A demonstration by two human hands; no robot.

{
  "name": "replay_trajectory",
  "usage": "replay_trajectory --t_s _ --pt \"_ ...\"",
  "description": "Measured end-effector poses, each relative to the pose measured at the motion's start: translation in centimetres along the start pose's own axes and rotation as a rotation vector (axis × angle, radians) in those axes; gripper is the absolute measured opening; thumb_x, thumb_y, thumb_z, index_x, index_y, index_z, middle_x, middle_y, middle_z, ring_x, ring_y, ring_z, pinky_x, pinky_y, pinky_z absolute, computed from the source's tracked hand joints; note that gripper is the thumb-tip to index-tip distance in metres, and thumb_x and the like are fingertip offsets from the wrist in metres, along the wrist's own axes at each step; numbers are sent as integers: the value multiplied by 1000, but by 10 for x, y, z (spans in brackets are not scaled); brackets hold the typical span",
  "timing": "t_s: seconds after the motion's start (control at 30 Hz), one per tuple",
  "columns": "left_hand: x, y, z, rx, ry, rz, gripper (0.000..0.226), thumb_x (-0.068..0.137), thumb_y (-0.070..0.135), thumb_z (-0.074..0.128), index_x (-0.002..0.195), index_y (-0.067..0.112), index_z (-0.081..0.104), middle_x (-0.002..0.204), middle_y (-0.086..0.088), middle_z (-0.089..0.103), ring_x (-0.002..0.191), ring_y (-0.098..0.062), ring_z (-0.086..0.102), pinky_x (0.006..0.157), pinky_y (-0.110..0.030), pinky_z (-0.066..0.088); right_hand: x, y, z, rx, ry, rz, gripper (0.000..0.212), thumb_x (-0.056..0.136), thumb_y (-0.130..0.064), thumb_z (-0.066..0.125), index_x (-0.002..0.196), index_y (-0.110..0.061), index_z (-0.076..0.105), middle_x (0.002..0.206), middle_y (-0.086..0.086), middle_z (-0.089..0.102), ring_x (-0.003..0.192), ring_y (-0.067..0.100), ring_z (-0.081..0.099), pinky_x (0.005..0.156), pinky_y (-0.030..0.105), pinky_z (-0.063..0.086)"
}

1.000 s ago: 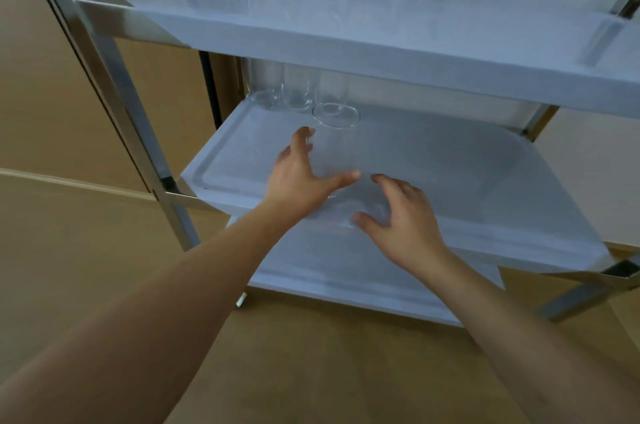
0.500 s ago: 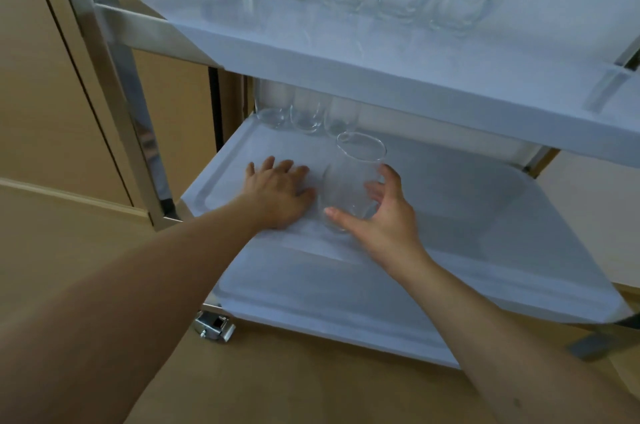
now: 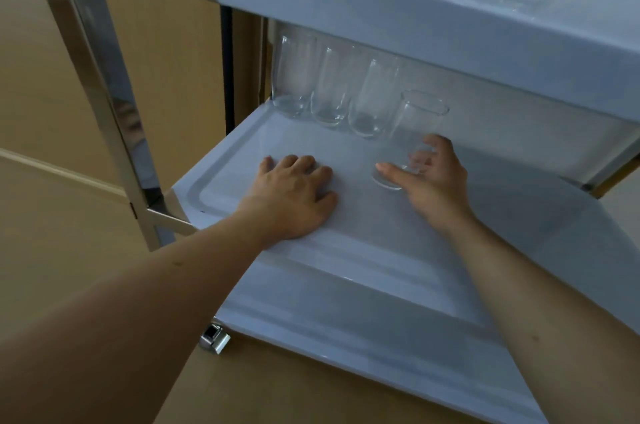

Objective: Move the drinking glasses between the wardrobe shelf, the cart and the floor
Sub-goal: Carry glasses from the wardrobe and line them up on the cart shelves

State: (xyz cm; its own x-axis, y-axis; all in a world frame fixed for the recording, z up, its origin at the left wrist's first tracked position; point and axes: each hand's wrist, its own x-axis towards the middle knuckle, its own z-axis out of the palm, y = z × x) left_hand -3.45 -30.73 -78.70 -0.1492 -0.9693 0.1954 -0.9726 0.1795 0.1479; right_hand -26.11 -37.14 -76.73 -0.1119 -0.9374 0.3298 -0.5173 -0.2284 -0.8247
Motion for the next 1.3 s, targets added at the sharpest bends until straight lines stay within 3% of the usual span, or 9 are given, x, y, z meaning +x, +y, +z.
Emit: replay_trajectory --t_s 0.07,0.13,0.37,0.5,0.63,0.83,1.0,1.17,1.3 --pt "0 -1 1 -4 9 -3 63 88 63 17 135 33 48 139 1 49 132 -24 43 111 -51 28 20 6 2 -19 29 17 84 61 -45 96 129 -25 52 106 -1 65 94 16 65 75 6 44" --pt "1 -1 1 -19 10 -2 65 88 63 17 136 34 48 141 1 49 133 -24 42 112 -52 27 39 11 4 -39 60 20 85 61 -45 95 132 -23 52 99 -4 63 89 12 61 63 -1 36" --pt "1 -2 4 -29 18 -12 63 89 63 21 138 35 48 141 2 49 133 -23 42 113 -52 26 88 27 19 -80 122 23 92 63 -52 92 140 -23 50 105 -6 62 98 10 58 85 17 39" --pt "3 -4 7 -27 45 -9 51 96 60 30 135 34 50 138 3 50 131 -22 43 111 -51 28 102 33 26 -68 123 16 94 65 -54 89 144 -24 47 115 -3 64 103 13 60 86 17 38" --pt "3 -3 9 -20 52 -10 47 98 57 30 131 32 51 132 3 51 129 -22 43 111 -50 28 108 38 31 -51 110 23 101 72 -55 85 155 -24 36 138 -1 60 127 16 54 97 17 34" --pt "4 -4 10 -24 45 -16 50 96 60 27 133 33 49 137 2 49 132 -22 41 112 -50 26 112 42 33 -62 68 57 108 76 -60 80 160 -29 20 144 0 58 133 20 52 109 24 34" --pt "5 -4 11 -34 50 -24 63 87 65 16 134 36 47 140 3 47 132 -21 41 112 -50 26 112 43 33 -72 59 70 109 76 -66 76 160 -33 16 144 0 58 134 21 51 104 22 32" --pt "5 -7 14 -43 83 -29 66 85 68 14 133 39 49 141 6 49 132 -20 43 112 -49 27 111 43 32 -73 46 89 117 70 -68 79 161 -33 13 142 5 58 131 23 54 108 28 39" --pt "6 -7 13 -52 62 -37 61 87 66 20 135 40 49 144 6 47 135 -20 40 113 -50 25 106 35 30 -132 61 111 119 68 -59 86 160 -22 21 141 7 59 131 24 54 109 30 43"
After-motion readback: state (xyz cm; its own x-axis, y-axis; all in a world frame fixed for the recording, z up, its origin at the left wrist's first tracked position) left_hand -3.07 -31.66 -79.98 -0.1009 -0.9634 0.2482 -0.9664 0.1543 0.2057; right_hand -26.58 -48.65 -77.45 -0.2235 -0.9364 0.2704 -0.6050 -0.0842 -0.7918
